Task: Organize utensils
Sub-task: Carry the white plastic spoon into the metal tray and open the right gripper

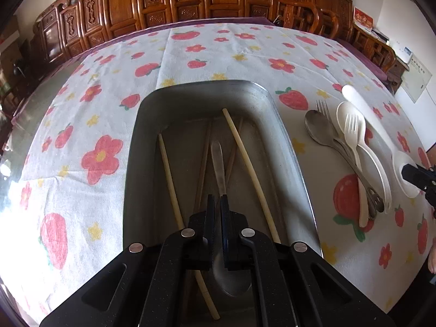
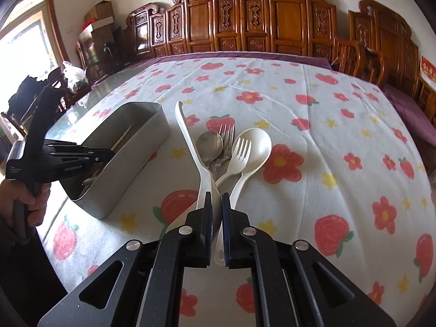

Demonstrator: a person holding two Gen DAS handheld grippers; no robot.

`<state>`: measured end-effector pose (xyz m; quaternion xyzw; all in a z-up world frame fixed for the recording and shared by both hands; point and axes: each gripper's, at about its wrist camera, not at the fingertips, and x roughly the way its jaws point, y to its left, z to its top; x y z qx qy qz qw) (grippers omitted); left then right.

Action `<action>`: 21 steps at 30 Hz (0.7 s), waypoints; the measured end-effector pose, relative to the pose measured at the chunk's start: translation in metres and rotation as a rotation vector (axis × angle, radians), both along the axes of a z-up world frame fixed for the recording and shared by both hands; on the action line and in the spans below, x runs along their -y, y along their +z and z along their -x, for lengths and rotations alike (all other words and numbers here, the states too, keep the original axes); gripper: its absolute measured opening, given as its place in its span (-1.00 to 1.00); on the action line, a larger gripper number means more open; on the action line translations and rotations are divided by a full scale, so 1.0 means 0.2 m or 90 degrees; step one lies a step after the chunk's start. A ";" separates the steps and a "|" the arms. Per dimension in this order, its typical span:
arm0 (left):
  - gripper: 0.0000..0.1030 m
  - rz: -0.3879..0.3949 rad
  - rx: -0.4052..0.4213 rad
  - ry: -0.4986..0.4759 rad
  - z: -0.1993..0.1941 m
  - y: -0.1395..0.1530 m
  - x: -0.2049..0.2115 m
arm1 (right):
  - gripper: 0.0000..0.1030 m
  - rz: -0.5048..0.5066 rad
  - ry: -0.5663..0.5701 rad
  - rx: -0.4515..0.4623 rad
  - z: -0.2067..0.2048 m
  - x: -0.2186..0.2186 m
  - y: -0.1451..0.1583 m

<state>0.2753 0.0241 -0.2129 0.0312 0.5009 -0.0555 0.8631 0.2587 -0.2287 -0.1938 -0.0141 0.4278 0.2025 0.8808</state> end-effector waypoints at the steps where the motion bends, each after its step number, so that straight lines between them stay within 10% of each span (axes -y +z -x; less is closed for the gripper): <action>1: -0.93 0.004 0.005 0.000 0.01 0.01 -0.01 | -0.85 0.001 -0.005 -0.002 0.00 0.00 0.00; 21: -0.92 0.054 0.116 0.009 0.10 0.31 -0.27 | -0.85 -0.040 -0.013 -0.029 -0.01 -0.45 0.11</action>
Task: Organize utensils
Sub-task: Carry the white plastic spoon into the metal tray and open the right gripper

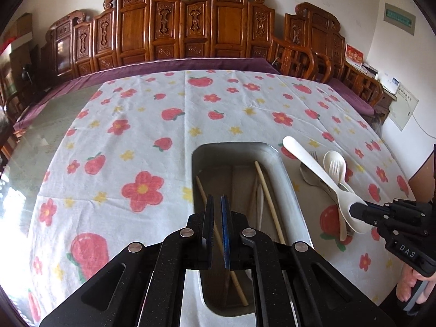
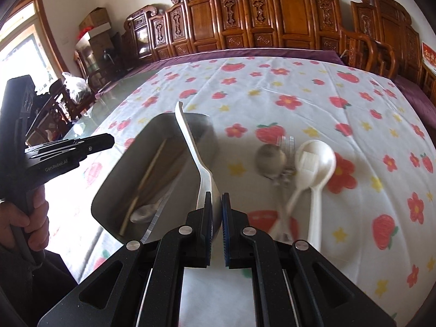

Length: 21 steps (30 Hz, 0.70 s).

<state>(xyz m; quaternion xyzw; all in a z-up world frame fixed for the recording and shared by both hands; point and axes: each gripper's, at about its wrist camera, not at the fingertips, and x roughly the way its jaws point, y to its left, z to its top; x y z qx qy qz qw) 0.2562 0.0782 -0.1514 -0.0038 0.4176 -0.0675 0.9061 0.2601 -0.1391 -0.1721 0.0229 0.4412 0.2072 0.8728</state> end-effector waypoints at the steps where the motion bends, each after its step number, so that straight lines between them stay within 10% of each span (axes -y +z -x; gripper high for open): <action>1: -0.92 -0.001 0.002 0.004 0.00 0.01 -0.01 | -0.85 0.001 0.002 0.000 0.00 -0.02 0.00; 21: -0.92 0.013 0.014 0.070 -0.02 0.06 -0.25 | -0.85 0.025 -0.026 -0.057 -0.14 -0.38 -0.05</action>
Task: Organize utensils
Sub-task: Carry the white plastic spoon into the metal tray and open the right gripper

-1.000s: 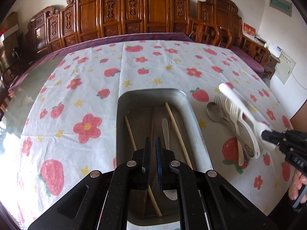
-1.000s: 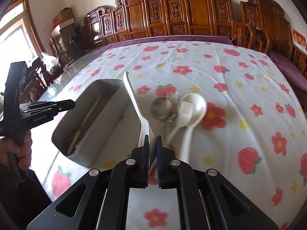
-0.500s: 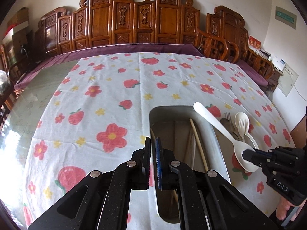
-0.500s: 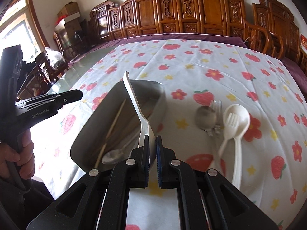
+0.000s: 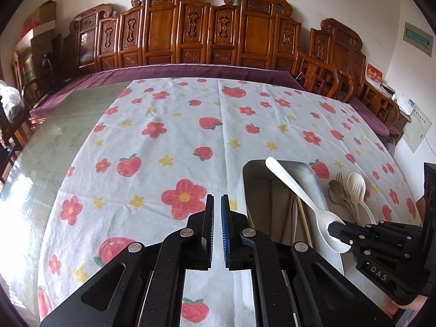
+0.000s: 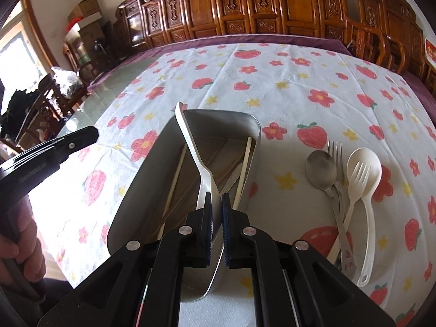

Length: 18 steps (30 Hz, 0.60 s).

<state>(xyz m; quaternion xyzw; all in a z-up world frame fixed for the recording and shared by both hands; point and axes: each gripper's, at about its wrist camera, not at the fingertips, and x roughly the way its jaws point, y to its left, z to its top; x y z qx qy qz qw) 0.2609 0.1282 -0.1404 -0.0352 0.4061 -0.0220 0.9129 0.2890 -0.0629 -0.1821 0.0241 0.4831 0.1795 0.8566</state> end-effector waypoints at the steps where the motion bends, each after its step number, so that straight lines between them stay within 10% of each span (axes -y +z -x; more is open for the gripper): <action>1: -0.92 0.000 0.000 0.000 0.00 0.00 0.00 | -0.85 -0.003 -0.001 -0.004 0.00 -0.01 -0.01; 18: -0.91 -0.002 0.001 -0.003 0.00 0.00 0.01 | -0.57 -0.079 0.081 -0.027 0.08 -0.10 -0.06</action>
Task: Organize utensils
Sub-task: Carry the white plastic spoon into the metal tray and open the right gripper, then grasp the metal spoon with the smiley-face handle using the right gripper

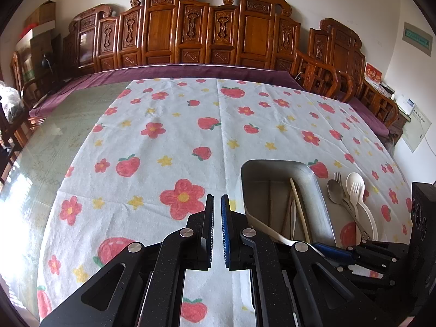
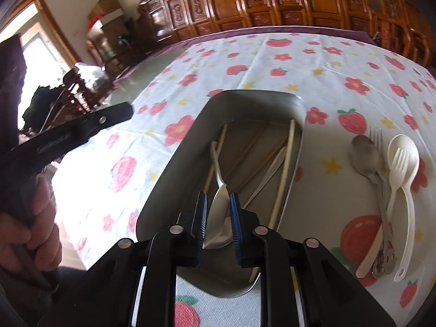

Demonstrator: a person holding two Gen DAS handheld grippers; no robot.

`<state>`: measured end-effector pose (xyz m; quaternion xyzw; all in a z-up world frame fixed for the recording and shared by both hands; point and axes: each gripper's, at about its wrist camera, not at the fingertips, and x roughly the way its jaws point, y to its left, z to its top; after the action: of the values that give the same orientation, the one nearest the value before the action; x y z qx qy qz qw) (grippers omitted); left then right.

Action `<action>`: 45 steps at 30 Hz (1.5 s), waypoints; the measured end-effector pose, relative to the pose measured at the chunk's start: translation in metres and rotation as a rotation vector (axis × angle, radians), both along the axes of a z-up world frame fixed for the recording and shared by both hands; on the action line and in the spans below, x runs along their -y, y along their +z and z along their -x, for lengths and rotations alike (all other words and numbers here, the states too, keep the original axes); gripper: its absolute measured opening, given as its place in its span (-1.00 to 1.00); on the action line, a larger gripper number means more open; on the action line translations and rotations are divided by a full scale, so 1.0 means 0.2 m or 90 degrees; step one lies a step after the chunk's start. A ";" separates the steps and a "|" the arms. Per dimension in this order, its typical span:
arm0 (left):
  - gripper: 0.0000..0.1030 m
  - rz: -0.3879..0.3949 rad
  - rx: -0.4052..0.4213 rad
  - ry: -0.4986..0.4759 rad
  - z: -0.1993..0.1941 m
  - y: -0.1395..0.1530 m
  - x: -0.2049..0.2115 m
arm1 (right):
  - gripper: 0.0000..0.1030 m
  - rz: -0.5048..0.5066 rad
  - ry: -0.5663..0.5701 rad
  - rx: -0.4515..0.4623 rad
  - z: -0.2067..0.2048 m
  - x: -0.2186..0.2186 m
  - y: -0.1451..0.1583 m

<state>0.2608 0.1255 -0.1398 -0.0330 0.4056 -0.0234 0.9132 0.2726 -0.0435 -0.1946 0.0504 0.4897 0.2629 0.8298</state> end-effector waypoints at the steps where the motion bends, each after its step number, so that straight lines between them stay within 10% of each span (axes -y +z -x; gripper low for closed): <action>1: -0.91 -0.001 0.001 -0.001 0.00 0.00 0.00 | -0.55 -0.011 0.009 -0.005 0.01 0.00 0.00; 9: -0.89 0.000 0.002 -0.006 0.01 0.01 0.03 | -0.47 -0.027 0.032 0.021 0.04 0.05 0.07; 24: 0.06 -0.013 0.030 -0.091 0.07 0.03 0.36 | -0.47 0.121 -0.057 0.143 0.03 0.72 0.17; 45: 0.08 -0.017 0.037 -0.165 0.14 -0.03 0.75 | -0.47 0.083 -0.043 0.111 -0.03 0.85 -0.10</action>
<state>0.2326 -0.0245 -0.1466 0.0328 0.3802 -0.1366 0.9142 0.2783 -0.2138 -0.2148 -0.0099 0.4298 0.2057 0.8791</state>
